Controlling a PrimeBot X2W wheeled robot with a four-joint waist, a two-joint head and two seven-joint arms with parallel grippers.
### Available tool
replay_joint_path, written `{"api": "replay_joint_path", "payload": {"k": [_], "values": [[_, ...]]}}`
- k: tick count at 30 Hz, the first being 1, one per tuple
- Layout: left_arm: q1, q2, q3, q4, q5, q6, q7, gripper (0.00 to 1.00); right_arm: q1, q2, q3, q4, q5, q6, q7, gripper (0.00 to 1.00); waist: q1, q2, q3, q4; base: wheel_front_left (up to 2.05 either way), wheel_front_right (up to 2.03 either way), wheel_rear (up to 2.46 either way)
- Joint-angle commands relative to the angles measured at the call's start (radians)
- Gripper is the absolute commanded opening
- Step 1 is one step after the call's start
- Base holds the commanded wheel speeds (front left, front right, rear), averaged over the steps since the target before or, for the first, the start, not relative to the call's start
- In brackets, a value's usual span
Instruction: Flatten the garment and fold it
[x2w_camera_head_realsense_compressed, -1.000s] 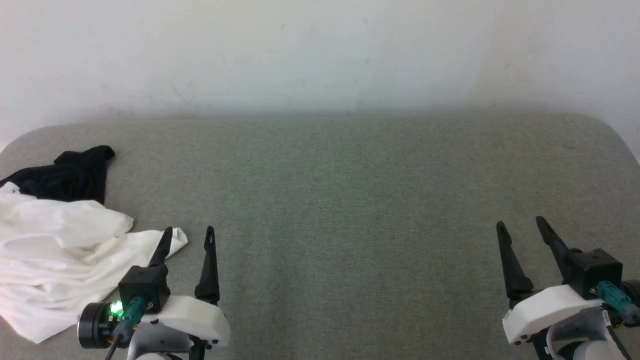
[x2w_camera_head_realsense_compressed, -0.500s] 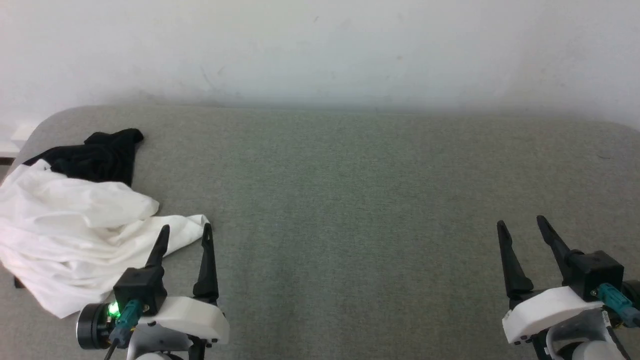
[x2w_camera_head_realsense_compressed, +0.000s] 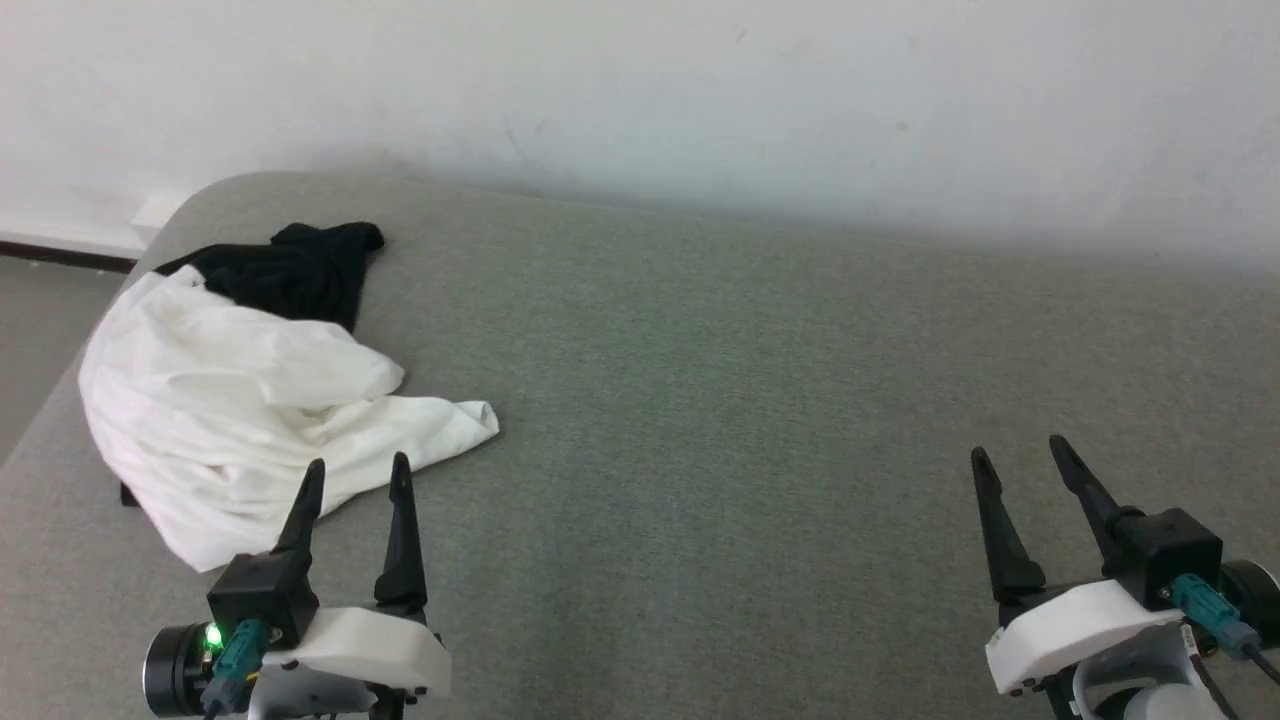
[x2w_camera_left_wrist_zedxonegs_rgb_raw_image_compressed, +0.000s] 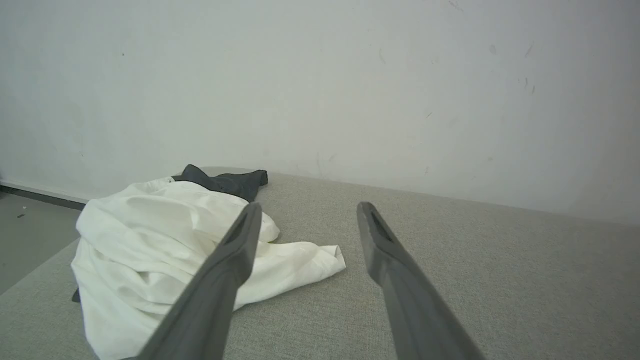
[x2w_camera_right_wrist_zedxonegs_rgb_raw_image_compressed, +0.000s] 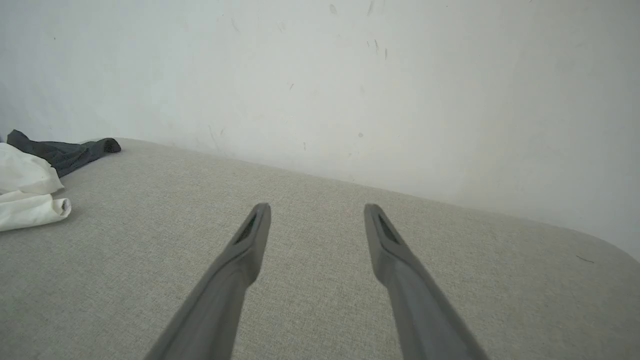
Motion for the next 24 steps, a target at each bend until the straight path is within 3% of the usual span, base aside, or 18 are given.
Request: {"api": "replay_joint_path", "payload": {"k": [1,24], "values": [[0.018,-0.001,0.004,-0.007,-0.008,0.014,-0.01,1.0,-0.013,0.002,0.001,0.005,0.008,0.0,-0.012,1.0,0.0,0.0,-0.001,0.032,0.0,0.0,0.0],[0.086,-0.002,0.001,-0.02,-0.05,0.056,-0.058,1.0,-0.005,0.002,0.046,0.053,0.006,0.0,-0.06,1.0,0.0,0.0,-0.021,0.23,0.0,0.0,0.0]]}}
